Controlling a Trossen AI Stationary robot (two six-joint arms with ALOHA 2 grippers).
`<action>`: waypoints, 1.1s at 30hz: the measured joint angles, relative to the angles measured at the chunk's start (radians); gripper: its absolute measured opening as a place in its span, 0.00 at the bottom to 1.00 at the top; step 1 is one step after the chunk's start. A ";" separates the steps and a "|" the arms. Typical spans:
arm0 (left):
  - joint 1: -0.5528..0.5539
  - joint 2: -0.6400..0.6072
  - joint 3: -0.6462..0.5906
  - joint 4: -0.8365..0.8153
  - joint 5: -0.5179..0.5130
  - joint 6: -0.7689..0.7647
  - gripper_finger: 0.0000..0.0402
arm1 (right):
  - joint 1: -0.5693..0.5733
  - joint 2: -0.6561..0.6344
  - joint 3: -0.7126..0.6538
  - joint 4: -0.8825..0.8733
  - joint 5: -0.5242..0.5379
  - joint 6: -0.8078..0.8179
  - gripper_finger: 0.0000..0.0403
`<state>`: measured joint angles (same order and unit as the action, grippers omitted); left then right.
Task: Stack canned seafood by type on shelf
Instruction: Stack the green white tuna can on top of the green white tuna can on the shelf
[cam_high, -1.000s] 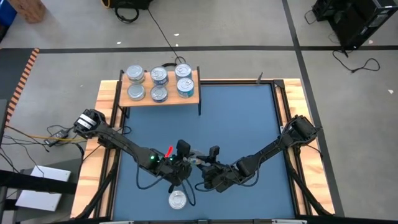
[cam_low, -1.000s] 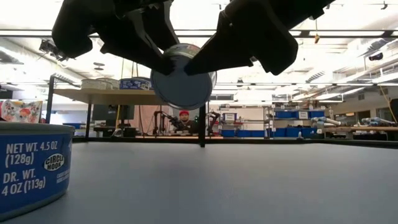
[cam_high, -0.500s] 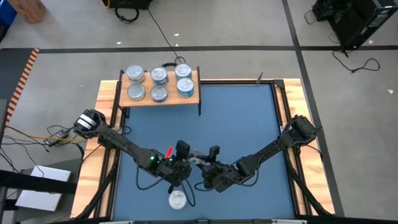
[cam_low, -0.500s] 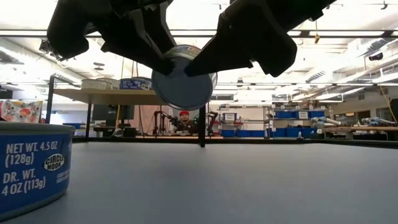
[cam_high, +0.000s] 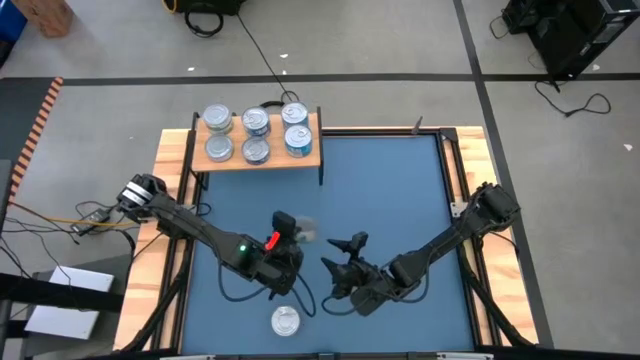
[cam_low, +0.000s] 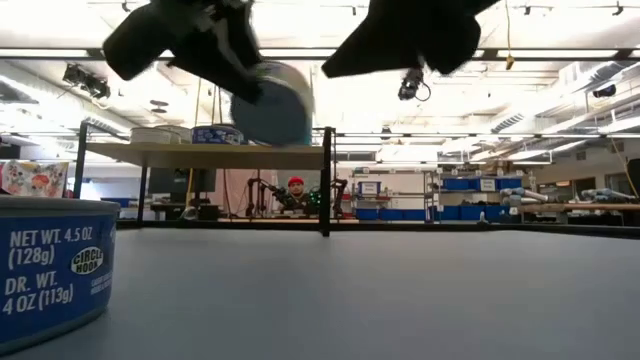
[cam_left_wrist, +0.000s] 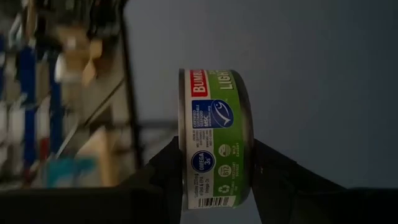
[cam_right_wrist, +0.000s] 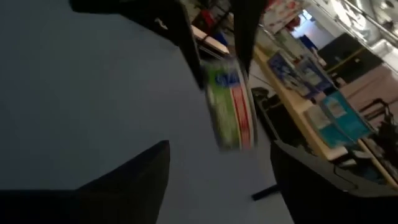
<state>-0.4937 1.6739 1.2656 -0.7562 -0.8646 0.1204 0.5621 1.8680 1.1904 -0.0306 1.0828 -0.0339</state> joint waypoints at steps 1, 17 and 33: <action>0.002 -0.006 0.014 -0.062 -0.018 -0.028 0.37 | 0.002 -0.013 0.000 -0.015 0.005 0.011 0.71; 0.087 -0.239 0.061 -0.782 -0.159 -0.615 0.37 | 0.003 -0.057 0.000 -0.161 -0.079 0.119 0.11; 0.439 -0.449 0.054 -0.815 -0.108 -0.477 0.37 | -0.024 -0.056 0.000 -0.213 -0.169 0.148 0.01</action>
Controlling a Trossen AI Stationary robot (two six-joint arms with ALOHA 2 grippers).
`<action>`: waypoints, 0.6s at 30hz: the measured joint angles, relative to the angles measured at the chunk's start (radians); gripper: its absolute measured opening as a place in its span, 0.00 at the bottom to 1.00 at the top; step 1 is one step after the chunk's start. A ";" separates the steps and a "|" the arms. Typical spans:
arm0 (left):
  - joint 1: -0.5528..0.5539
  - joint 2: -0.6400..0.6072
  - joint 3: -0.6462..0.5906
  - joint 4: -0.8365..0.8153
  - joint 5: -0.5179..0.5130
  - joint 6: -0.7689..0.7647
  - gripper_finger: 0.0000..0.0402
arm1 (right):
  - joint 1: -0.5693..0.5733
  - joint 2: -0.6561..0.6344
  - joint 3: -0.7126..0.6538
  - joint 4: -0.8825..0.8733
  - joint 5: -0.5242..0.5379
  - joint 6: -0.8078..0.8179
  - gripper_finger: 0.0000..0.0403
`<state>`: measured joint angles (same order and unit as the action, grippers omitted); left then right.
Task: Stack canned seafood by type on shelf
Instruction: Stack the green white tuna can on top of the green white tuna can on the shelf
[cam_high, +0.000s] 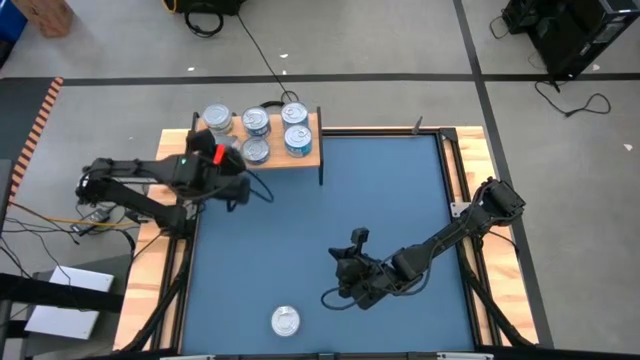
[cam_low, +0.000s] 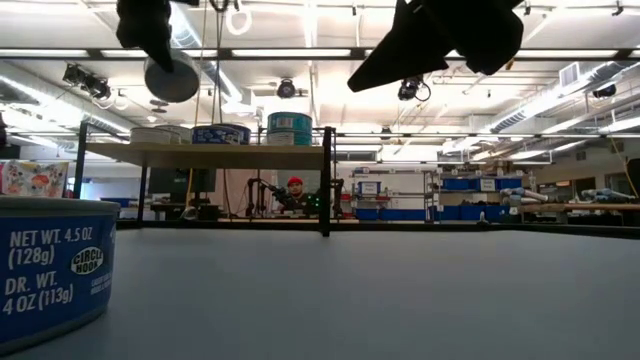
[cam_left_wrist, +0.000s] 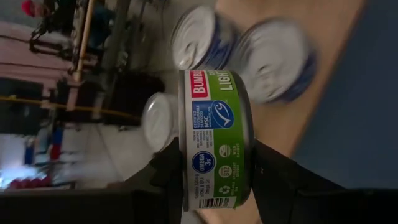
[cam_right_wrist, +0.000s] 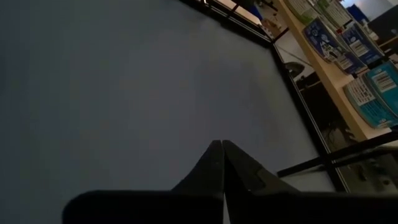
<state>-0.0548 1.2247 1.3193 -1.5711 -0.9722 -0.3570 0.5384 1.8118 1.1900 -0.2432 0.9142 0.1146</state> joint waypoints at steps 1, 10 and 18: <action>0.029 0.000 0.000 0.000 0.000 0.025 0.37 | 0.000 0.000 0.000 -0.001 0.000 0.000 0.01; 0.233 0.005 -0.001 -0.001 0.004 0.124 0.37 | 0.000 0.000 0.000 -0.008 0.000 0.000 0.01; 0.325 0.006 -0.076 0.035 0.032 0.173 0.37 | 0.000 0.000 0.000 -0.008 0.000 0.000 0.01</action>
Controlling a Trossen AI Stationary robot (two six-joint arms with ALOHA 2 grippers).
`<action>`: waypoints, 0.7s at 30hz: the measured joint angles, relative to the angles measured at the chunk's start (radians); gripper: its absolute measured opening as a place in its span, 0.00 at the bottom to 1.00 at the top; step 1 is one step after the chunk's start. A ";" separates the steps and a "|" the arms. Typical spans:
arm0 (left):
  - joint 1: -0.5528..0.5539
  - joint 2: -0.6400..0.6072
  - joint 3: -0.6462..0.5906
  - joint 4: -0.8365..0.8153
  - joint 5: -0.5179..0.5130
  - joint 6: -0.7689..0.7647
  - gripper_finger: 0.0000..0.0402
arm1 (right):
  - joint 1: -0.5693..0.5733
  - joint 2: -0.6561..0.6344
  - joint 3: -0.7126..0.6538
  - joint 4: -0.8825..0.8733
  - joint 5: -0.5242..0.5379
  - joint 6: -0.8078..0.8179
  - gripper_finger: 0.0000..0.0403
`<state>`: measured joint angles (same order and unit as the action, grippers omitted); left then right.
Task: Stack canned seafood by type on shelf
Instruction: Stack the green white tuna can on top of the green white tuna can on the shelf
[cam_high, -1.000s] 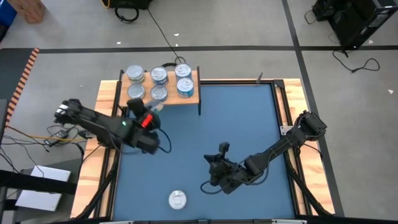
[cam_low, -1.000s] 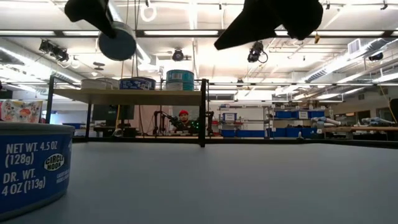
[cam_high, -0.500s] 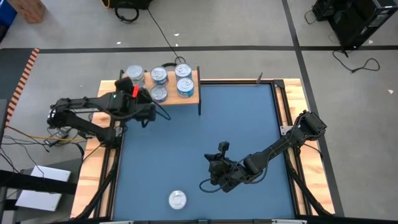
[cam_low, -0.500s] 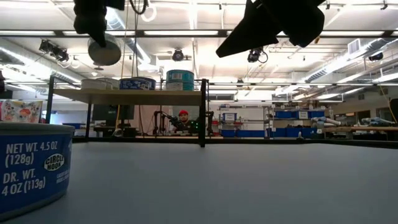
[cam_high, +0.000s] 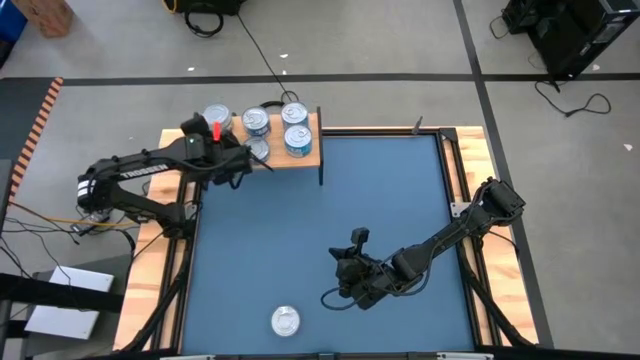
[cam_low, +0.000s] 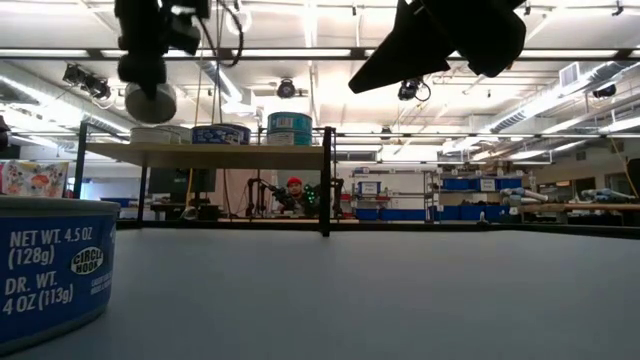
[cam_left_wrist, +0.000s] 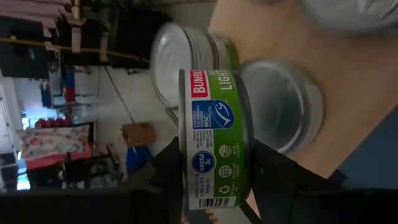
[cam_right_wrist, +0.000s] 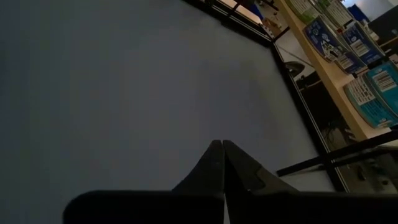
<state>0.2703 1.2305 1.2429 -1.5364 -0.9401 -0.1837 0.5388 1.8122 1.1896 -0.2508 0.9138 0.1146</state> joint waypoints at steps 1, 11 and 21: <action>0.009 0.000 -0.017 0.003 0.001 0.000 0.37 | 0.000 0.000 0.000 0.000 0.000 0.000 0.01; 0.045 0.000 -0.119 0.172 -0.012 0.099 0.37 | 0.000 0.000 0.000 0.000 0.000 -0.002 0.01; 0.057 0.000 -0.120 0.181 0.008 0.131 0.44 | 0.000 0.001 0.000 0.001 0.000 -0.002 0.01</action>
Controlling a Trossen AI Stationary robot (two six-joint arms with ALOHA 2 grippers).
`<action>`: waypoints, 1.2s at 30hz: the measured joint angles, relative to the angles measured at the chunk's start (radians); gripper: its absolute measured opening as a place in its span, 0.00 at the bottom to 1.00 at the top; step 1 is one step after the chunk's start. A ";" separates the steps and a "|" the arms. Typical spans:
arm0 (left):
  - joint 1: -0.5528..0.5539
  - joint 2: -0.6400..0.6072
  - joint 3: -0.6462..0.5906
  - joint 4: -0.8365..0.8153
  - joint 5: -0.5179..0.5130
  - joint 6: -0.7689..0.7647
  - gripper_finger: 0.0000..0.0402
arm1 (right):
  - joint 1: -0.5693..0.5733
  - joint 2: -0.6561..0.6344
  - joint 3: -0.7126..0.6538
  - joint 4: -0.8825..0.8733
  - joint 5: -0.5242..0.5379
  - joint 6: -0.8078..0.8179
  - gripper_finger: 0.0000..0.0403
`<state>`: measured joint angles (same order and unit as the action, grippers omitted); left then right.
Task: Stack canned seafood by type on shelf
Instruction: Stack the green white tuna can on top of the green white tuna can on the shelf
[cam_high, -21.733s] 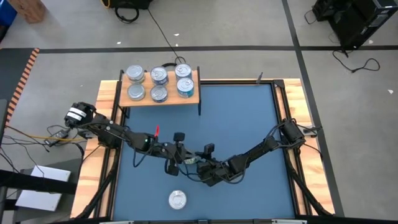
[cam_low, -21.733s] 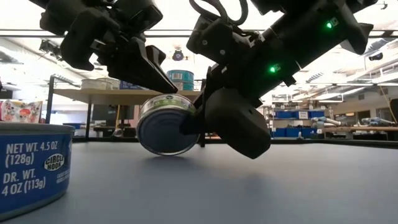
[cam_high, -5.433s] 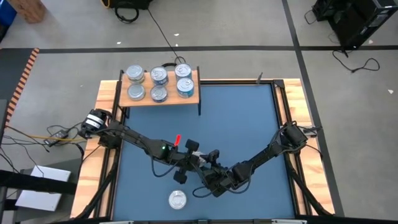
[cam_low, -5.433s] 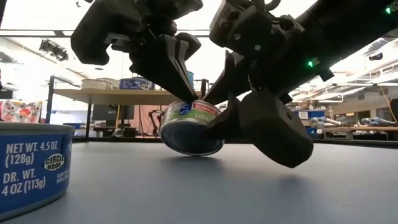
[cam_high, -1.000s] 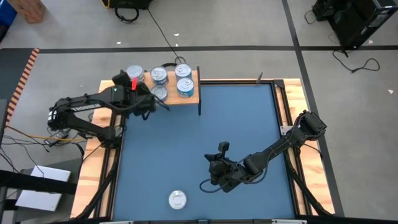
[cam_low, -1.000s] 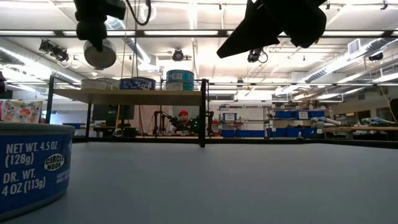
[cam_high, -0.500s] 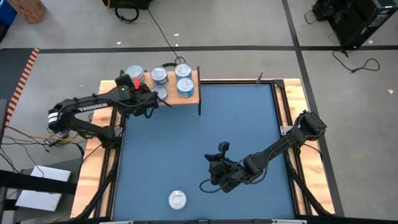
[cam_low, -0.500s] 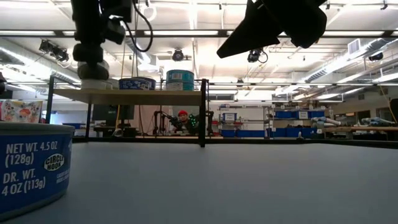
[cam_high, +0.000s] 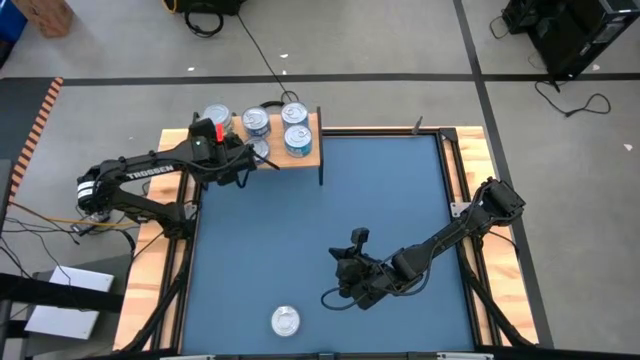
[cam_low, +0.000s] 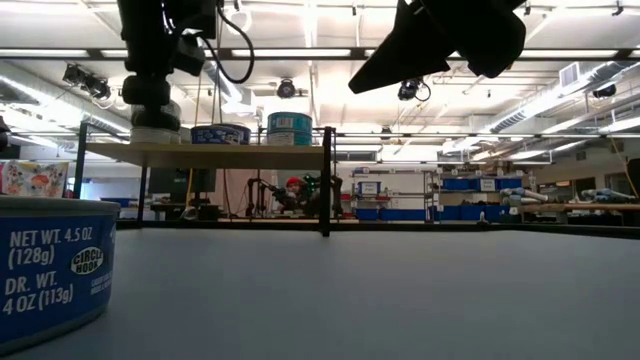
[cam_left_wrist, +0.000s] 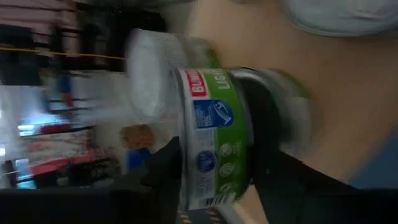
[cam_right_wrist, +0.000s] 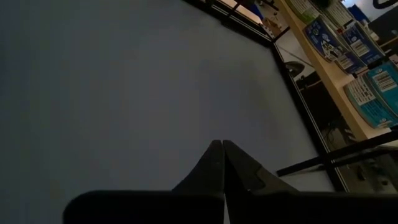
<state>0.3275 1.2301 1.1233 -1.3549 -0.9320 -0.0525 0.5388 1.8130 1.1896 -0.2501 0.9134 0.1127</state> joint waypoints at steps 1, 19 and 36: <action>0.000 0.000 -0.001 -0.001 0.020 0.000 0.47 | 0.000 0.000 0.000 0.000 0.000 0.000 0.01; 0.047 0.001 -0.002 -0.007 0.136 0.054 0.60 | 0.000 0.000 0.000 0.000 -0.029 -0.002 0.01; 0.115 -0.002 0.001 0.005 0.167 0.101 0.59 | 0.000 0.000 0.000 0.000 -0.047 -0.003 0.01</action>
<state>0.4423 1.2285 1.1244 -1.3498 -0.7654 0.0490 0.5388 1.8130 1.1892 -0.2497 0.8669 0.1101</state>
